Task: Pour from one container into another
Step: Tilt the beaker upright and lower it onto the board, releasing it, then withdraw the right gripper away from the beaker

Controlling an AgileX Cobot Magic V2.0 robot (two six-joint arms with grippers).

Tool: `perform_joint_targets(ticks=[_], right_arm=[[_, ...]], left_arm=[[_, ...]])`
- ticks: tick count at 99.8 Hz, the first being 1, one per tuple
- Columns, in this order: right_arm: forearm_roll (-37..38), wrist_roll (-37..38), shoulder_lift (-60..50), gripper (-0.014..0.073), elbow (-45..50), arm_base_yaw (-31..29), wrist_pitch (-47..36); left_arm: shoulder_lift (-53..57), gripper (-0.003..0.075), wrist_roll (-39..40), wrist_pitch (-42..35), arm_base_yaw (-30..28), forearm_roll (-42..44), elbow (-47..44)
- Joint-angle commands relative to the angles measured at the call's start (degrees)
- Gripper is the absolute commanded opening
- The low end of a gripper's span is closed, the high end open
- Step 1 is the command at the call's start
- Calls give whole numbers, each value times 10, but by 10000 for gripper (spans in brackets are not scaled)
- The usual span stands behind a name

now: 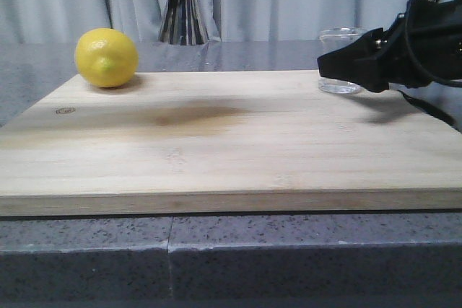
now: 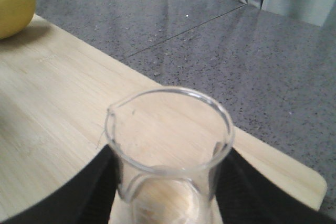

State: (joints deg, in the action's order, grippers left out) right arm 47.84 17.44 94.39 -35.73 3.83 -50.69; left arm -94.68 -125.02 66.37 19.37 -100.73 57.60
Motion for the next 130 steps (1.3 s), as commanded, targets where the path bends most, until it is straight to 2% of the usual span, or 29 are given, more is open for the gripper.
perform_joint_targets(ticks=[1,11,16,33,42,58,80,100,117,130], right_arm=[[-10,-13,-15,269,-12,-3,-51],[-10,-13,-15,280,-12,-3,-47],[-11,-13,-15,312,-12,-3,-48],[-11,-5,-21,531,-12,-3,-38],[-9,35,-42,588,-12,-1,1],[14,137,-111,585,-12,29,145],[18,196,-212,585,-9,93,373],[18,263,-309,585,30,100,417],[13,266,-393,585,59,109,510],[-1,266,-454,585,69,128,552]], left_arm=[[26,190,5,56,4,-53,15],[26,190,5,56,4,-53,15],[26,190,5,56,4,-53,15],[26,190,5,56,4,-53,15],[26,190,5,56,4,-53,15],[26,190,5,56,4,-53,15],[26,190,5,56,4,-53,15],[26,190,5,56,4,-53,15],[26,190,5,56,4,-53,15],[26,190,5,56,4,-53,15]])
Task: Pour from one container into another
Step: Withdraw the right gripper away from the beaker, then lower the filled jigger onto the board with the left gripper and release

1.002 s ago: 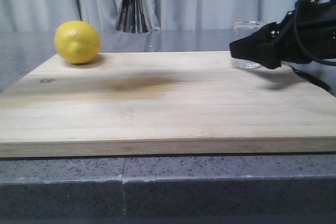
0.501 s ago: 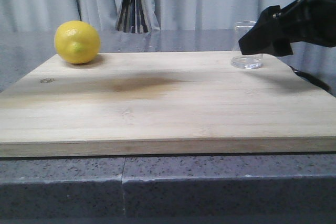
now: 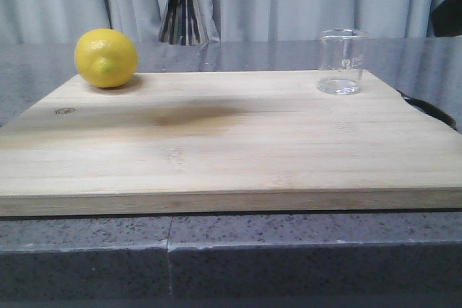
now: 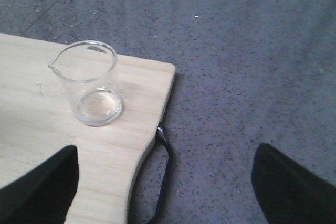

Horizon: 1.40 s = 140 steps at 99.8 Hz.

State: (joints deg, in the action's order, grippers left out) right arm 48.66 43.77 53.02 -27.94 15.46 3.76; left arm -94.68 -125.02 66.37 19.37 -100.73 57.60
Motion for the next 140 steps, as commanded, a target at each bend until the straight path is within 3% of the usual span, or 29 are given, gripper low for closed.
perform_joint_targets(ticks=[1,27,140], right_arm=[[-10,3,-43,585,-7,13,11],[-22,3,-110,585,4,56,89],[-1,3,-112,585,4,58,84]], left_arm=[[26,190,5,56,4,-53,15],[26,190,5,56,4,-53,15],[-14,190,-2,63,4,-53,15]])
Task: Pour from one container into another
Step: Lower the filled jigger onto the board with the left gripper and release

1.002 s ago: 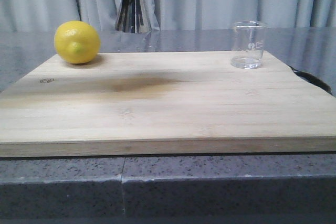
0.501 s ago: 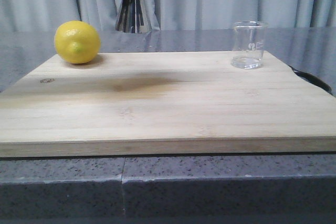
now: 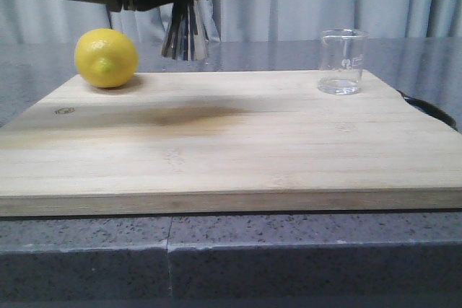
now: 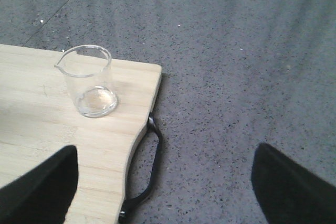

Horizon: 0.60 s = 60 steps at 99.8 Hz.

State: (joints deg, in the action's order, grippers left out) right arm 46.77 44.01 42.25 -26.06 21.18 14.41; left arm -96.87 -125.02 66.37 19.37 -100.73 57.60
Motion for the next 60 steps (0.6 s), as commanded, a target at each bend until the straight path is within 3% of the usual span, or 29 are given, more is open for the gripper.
perform_joint_targets(ticks=[1,60], right_arm=[[18,0,-4,585,-15,1,-22],[20,0,-4,585,-15,1,-22]], left_arm=[[6,190,-3,63,4,-53,15],[-60,190,-44,63,4,-53,17]])
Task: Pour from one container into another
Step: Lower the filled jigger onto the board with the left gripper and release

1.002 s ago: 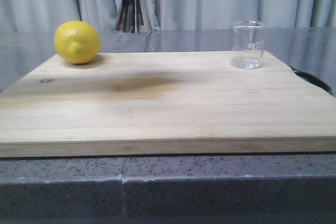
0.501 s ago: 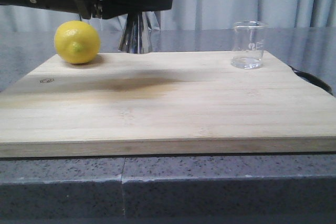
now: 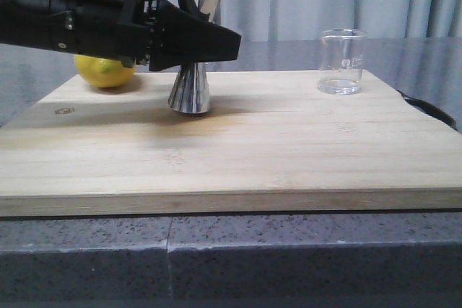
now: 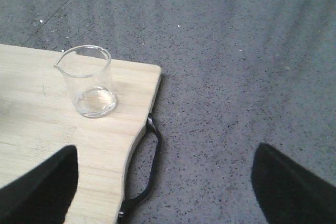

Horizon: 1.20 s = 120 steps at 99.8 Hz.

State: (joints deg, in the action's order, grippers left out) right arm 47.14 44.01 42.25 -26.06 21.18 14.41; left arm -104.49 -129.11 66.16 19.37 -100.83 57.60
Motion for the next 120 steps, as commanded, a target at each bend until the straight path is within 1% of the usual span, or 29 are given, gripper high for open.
perform_joint_targets(ticks=[1,35,44,74,89,99,108,120], right_arm=[[17,0,-4,585,-15,1,-22],[18,0,-4,585,-15,1,-22],[18,0,-4,585,-15,1,-22],[19,0,-4,585,-15,1,-22],[19,0,-4,585,-15,1,-24],[19,0,-4,585,-15,1,-21],[9,0,-4,585,-22,1,-12],[-17,0,-4,585,-41,1,2]], left_arm=[[16,190,-4,65,4,-52,17],[13,190,-4,65,4,-52,17],[13,204,-4,65,4,-52,17],[13,384,-4,65,4,-51,17],[24,514,0,47,4,-36,17],[49,557,45,7,4,-8,17],[84,558,101,-49,4,32,17],[136,558,176,-125,4,120,17]])
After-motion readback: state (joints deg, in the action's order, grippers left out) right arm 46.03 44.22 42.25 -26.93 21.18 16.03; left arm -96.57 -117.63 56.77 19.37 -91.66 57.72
